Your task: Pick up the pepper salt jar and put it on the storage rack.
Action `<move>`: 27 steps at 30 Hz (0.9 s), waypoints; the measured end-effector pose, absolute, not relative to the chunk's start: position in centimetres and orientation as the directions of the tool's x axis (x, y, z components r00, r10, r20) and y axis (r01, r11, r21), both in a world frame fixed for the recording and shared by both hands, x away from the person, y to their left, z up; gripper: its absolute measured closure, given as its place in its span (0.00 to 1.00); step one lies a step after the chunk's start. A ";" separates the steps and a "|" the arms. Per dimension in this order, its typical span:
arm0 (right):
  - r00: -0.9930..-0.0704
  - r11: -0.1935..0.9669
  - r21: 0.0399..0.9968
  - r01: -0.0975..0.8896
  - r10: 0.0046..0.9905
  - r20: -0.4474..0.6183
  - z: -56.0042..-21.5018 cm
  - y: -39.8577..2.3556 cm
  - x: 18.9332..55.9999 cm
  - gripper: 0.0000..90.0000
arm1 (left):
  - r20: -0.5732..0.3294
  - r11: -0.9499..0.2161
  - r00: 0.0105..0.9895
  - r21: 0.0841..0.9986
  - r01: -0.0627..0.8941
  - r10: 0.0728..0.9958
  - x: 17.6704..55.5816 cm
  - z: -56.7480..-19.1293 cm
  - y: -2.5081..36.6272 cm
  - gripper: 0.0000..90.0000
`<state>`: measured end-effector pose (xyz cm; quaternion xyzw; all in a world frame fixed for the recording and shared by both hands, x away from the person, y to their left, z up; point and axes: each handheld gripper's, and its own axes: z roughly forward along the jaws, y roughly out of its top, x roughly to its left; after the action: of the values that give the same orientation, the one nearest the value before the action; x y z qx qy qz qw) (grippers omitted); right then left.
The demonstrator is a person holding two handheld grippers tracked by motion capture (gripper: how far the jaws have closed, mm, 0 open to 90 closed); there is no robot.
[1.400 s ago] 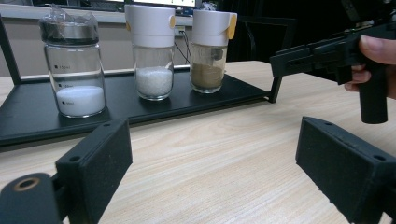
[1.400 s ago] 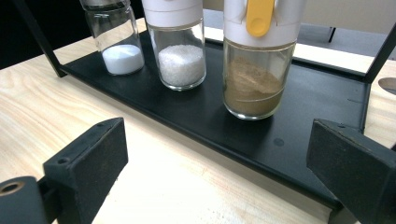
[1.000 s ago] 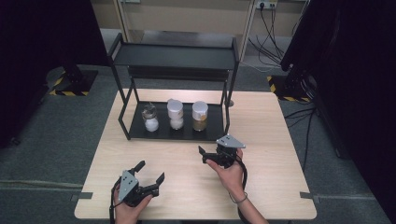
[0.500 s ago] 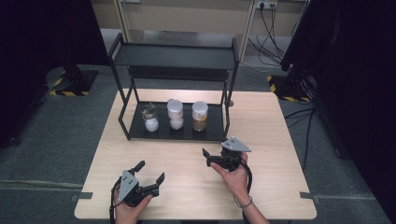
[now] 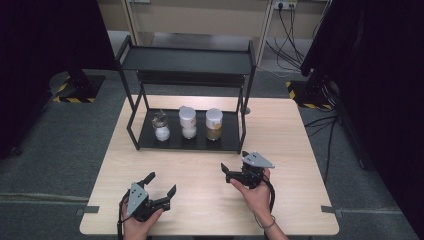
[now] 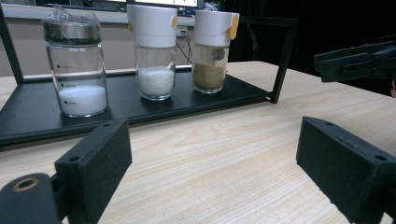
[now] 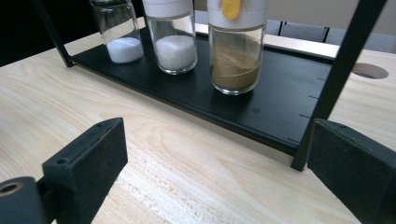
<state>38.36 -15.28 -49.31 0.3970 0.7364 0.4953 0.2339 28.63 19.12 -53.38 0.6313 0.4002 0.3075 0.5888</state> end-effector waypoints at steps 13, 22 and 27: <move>-0.567 0.187 0.916 0.356 0.822 0.052 -49.6 -16.3 37.6 0.06 | -0.081 0.012 0.491 0.990 0.142 0.868 28.6 -53.4 19.1 0.11; -0.557 0.178 0.917 0.357 0.828 0.056 -49.7 -17.2 37.1 0.06 | -0.079 0.010 0.490 0.990 0.142 0.868 28.6 -53.4 19.1 0.11; -0.553 0.176 0.918 0.356 0.831 0.055 -49.7 -17.6 36.8 0.06 | -0.080 0.011 0.490 0.990 0.142 0.868 28.6 -53.4 19.1 0.11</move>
<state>36.77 -17.61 -49.67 0.4074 0.7284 0.4962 0.2394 28.61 19.12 -53.38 0.6319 0.3996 0.3084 0.5881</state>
